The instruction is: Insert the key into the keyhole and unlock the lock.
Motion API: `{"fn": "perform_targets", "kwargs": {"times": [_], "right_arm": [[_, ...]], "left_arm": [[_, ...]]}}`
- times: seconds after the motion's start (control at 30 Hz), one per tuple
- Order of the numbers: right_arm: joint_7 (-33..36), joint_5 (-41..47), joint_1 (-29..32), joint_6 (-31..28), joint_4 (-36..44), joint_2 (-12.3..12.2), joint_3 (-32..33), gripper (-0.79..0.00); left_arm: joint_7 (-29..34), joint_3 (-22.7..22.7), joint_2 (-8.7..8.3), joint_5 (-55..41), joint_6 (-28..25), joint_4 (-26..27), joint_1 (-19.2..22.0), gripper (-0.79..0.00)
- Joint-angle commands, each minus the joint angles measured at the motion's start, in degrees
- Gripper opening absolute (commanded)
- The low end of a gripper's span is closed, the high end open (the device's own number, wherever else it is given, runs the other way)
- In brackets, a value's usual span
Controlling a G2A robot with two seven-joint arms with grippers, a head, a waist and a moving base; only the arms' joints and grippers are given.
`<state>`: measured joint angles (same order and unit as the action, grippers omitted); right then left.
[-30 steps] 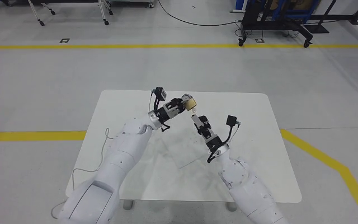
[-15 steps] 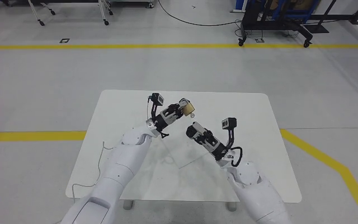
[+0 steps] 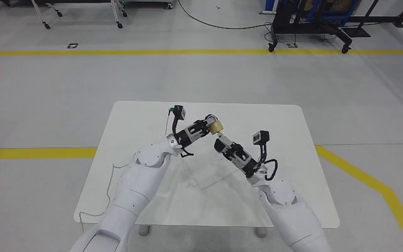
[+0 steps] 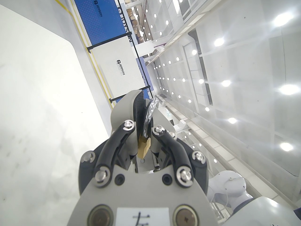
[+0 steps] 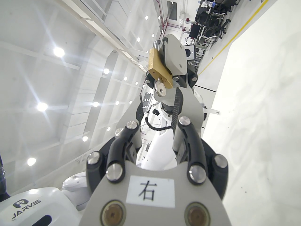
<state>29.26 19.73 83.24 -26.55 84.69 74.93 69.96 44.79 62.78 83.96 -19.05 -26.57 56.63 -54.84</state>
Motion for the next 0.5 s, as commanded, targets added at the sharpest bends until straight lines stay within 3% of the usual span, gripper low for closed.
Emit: {"fn": "perform_targets", "kwargs": {"times": [0.0, 0.1, 0.2, 0.27, 0.47], "right_arm": [[-0.1, 0.2, -0.1, 0.1, -0.2, 0.0, 0.0, -0.529], [0.6, 1.9, -0.3, 0.3, -0.4, 0.1, -0.4, -0.551], [4.1, 7.2, -1.0, 0.8, -1.7, 0.1, -0.2, -0.727], [6.8, 10.4, -1.6, 1.3, -3.0, 0.0, 0.2, -0.785], [14.2, 17.3, -3.3, 3.8, -5.7, -0.1, 0.3, -0.785]], "left_arm": [[-0.1, -0.1, -0.09, 0.8, 0.4, 0.4, 0.0, -0.785], [0.0, -0.3, -0.16, 1.1, 0.6, 0.8, -0.1, -0.785], [-0.1, -0.4, -0.23, 1.3, 0.6, 1.1, -0.2, -0.785], [0.0, -0.4, -0.26, 1.2, 0.5, 1.2, -0.2, -0.785], [0.6, -0.6, -0.34, 0.8, 0.3, 1.1, -0.1, -0.785]]}}
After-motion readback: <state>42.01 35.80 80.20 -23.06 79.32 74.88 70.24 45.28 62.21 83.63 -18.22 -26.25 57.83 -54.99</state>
